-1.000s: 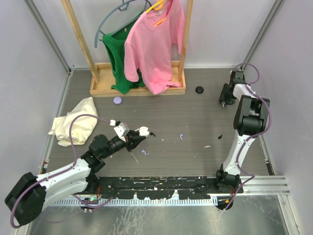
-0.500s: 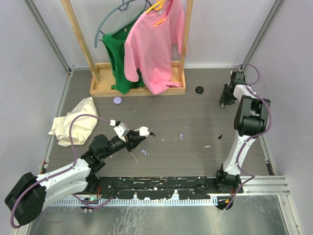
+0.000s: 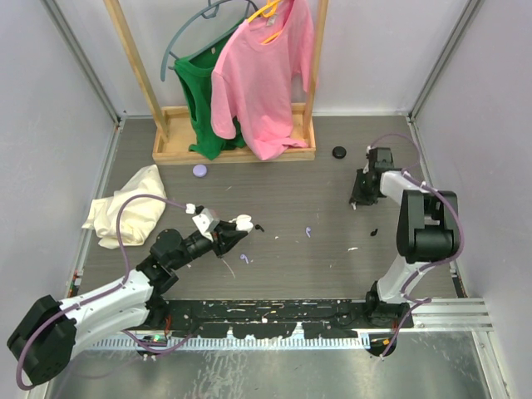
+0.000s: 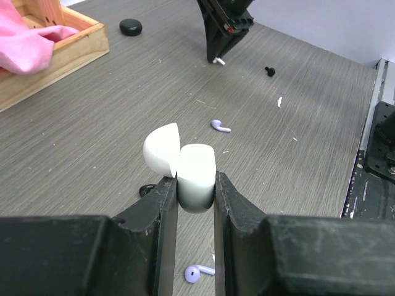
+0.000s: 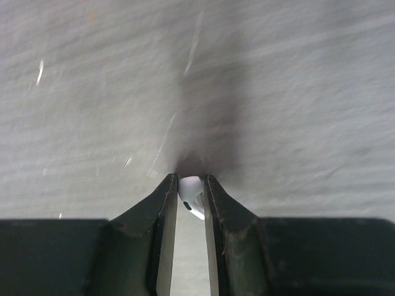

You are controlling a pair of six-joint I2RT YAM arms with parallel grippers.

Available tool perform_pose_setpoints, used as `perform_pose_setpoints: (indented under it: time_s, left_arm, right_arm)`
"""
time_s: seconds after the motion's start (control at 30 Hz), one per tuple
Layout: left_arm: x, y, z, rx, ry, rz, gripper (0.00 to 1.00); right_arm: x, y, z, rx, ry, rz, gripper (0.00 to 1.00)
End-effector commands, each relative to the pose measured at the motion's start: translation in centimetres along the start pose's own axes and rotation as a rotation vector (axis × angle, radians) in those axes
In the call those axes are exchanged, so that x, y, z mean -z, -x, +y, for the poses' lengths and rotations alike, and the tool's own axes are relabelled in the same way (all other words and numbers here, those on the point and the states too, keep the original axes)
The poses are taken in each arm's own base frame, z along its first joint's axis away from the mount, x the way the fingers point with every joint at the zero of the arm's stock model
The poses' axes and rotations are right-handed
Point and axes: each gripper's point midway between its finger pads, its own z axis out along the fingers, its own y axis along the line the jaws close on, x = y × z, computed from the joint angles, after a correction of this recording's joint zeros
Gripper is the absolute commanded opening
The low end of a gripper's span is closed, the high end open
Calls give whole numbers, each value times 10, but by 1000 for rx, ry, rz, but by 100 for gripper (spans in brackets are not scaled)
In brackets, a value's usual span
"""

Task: Insert the wireless bluetooth earbuds into the charging case
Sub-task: Pick up the earbud from the center of the board.

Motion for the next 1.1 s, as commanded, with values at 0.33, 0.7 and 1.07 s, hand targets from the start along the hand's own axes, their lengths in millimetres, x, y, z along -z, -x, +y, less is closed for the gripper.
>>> perform_pose_setpoints:
  time_s: [0.33,0.7,1.07]
  left_arm:
    - [-4,36,-6,-41,-28,-102,0]
    - [-2,38,-7,-39,-30,-108,0]
    - [-3,38,-8,-38,-36,-106,0]
  right_arm:
    - [51,-84,68,29,64,6,23]
    - [49,-136,67,43,30,50,29]
    - [63,-151,72,69,38,59,48]
